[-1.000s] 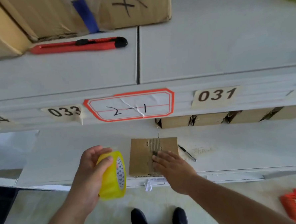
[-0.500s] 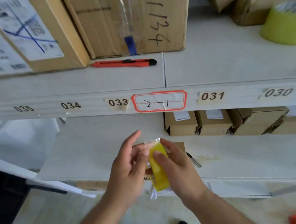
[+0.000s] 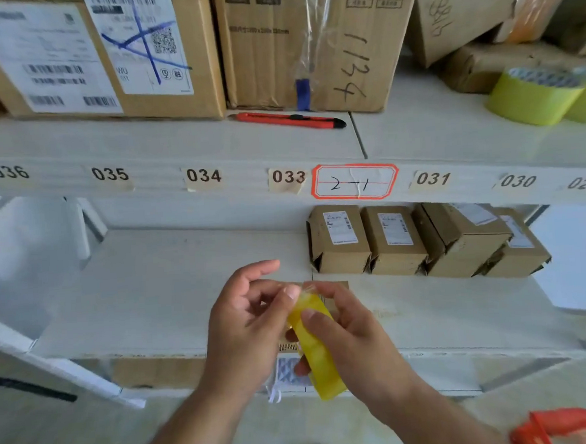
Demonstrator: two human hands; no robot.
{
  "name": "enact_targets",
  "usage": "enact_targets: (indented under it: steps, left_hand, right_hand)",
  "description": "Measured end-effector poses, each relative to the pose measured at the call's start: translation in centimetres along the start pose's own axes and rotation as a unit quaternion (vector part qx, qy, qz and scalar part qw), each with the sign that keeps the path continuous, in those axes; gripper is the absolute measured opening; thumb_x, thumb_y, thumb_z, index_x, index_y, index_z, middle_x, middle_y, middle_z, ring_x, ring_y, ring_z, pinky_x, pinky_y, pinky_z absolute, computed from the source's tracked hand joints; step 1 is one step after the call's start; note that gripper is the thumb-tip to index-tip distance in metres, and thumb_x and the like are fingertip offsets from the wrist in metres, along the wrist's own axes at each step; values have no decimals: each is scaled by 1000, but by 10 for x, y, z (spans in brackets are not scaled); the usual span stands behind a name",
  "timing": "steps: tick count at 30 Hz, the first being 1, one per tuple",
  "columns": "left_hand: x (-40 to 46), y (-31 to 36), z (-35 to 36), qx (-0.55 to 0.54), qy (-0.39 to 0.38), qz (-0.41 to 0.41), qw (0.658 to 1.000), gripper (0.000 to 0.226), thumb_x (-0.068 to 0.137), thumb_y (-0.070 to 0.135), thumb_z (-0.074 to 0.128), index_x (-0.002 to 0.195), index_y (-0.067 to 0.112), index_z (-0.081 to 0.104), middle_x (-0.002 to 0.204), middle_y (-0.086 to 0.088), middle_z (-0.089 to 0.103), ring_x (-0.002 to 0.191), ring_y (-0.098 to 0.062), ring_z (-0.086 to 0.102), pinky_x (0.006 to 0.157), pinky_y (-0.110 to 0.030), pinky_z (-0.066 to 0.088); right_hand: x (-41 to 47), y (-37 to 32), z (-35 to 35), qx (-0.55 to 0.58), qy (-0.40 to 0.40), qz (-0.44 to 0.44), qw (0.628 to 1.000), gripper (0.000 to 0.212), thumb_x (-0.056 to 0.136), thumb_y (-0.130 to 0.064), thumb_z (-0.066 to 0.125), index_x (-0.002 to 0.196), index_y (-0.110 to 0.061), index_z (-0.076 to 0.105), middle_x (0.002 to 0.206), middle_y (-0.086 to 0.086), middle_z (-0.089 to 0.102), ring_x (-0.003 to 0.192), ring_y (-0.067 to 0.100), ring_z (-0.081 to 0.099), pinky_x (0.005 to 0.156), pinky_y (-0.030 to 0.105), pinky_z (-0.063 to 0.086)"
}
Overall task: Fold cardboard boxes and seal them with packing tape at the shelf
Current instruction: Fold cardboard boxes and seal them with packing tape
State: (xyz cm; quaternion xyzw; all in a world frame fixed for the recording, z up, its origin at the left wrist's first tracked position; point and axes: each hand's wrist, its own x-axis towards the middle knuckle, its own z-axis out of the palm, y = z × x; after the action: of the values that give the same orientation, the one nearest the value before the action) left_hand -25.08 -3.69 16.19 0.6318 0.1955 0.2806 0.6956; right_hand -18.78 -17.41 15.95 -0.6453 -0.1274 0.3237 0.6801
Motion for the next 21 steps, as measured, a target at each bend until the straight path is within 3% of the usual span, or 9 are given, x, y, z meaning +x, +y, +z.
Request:
enact_targets:
  steps: [4, 7, 13, 15, 18, 21]
  left_hand:
    - [-8, -5, -3, -26, 18, -16, 999, 29, 89, 2, 75, 112, 18, 67, 87, -8, 77, 80, -16, 74, 67, -17, 55]
    - [-9, -8, -2, -32, 20, -17, 999, 27, 88, 6, 75, 111, 18, 68, 89, -8, 77, 84, -21, 75, 72, -22, 58]
    - [-6, -9, 10, -3, 40, 1, 999, 23, 88, 8, 75, 107, 19, 69, 90, -5, 78, 78, -12, 73, 65, -17, 55]
    - [-4, -11, 12, 62, 31, 19, 997, 24, 90, 12, 75, 108, 26, 70, 92, 4, 78, 82, -7, 73, 70, -14, 53]
    - [1, -18, 4, 200, -3, 50, 979, 17, 94, 36, 68, 111, 40, 68, 97, 23, 75, 92, 2, 71, 76, -9, 51]
    - [10, -22, -12, 312, -8, 92, 946, 28, 100, 51, 56, 122, 38, 66, 106, 29, 71, 100, 11, 65, 82, -5, 49]
  right_hand:
    - [-9, 3, 2, 9, -6, 4, 1000, 14, 104, -21, 62, 114, -31, 65, 100, 19, 74, 89, 52, 71, 79, 73, 55]
    - [-11, 4, 0, 11, -13, 5, 1000, 9, 104, -24, 63, 110, -30, 66, 99, 21, 74, 75, 43, 72, 78, 64, 58]
    - [-3, 4, -9, 38, -25, 22, 999, 5, 102, -24, 63, 105, -25, 68, 98, 25, 73, 71, 40, 69, 75, 58, 58]
    - [-3, 5, -11, 54, -26, 31, 998, 6, 103, -24, 62, 102, -24, 68, 97, 27, 73, 68, 39, 68, 70, 50, 57]
    - [-4, 8, -10, 81, -21, 47, 995, 10, 103, -23, 61, 97, -22, 69, 97, 30, 72, 63, 36, 64, 67, 43, 54]
    - [-4, 12, -8, 77, -19, 52, 995, 9, 103, -24, 62, 96, -23, 68, 97, 28, 73, 63, 35, 65, 69, 43, 54]
